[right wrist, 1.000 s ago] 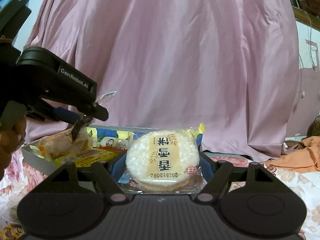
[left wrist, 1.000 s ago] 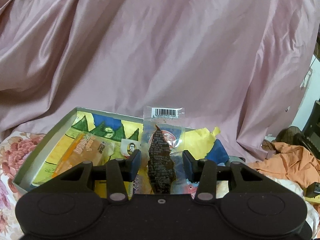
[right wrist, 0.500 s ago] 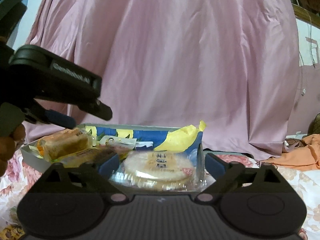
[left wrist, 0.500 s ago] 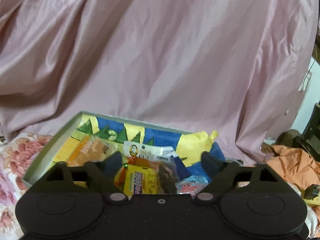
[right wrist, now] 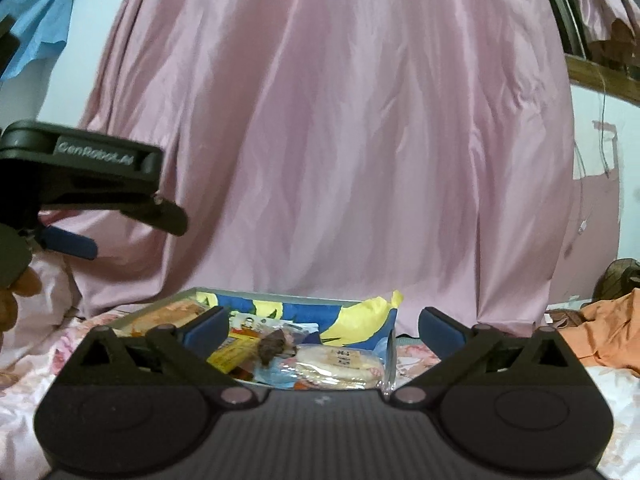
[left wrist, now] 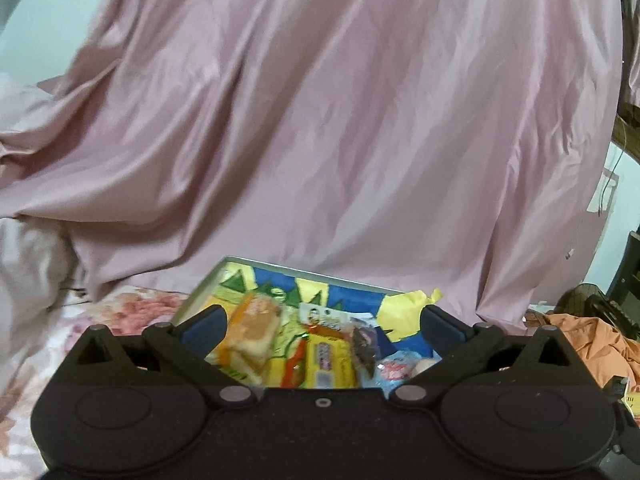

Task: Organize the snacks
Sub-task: 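Withdraw both open tools from the tray toward the remaining snacks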

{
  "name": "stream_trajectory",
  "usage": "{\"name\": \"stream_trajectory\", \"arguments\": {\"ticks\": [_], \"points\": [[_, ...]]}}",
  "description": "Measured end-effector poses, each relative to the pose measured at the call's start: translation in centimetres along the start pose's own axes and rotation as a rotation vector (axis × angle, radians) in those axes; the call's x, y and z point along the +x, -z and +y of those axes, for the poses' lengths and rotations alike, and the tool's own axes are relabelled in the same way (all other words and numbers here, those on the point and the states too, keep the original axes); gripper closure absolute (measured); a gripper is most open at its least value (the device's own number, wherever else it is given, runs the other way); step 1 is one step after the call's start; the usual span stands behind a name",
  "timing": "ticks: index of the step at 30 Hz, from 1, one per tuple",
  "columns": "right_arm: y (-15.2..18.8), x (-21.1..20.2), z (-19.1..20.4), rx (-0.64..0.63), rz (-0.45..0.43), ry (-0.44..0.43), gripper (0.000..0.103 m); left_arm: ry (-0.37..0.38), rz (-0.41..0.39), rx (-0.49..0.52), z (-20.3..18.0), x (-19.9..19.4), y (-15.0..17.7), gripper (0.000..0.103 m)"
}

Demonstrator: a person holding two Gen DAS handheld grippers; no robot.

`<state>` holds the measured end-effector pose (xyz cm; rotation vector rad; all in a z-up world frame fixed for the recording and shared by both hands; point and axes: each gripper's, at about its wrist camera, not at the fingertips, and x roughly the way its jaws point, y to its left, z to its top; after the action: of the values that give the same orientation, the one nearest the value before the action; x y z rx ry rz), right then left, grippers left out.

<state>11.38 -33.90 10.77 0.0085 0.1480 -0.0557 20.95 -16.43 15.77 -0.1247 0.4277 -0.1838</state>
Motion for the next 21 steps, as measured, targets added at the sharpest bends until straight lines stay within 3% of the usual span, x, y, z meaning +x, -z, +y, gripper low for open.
{"name": "stream_trajectory", "arguments": {"ticks": [12, 21], "points": [[1.0, -6.8, 1.2, 0.055, 0.025, -0.013, 0.000, -0.045, -0.027, -0.032, 3.3, -7.5, 3.7, 0.001], [2.8, -10.8, 2.5, 0.059, 0.047, -0.023, 0.000, -0.062, -0.031, -0.010, 5.2, -11.0, 7.1, 0.001]]}}
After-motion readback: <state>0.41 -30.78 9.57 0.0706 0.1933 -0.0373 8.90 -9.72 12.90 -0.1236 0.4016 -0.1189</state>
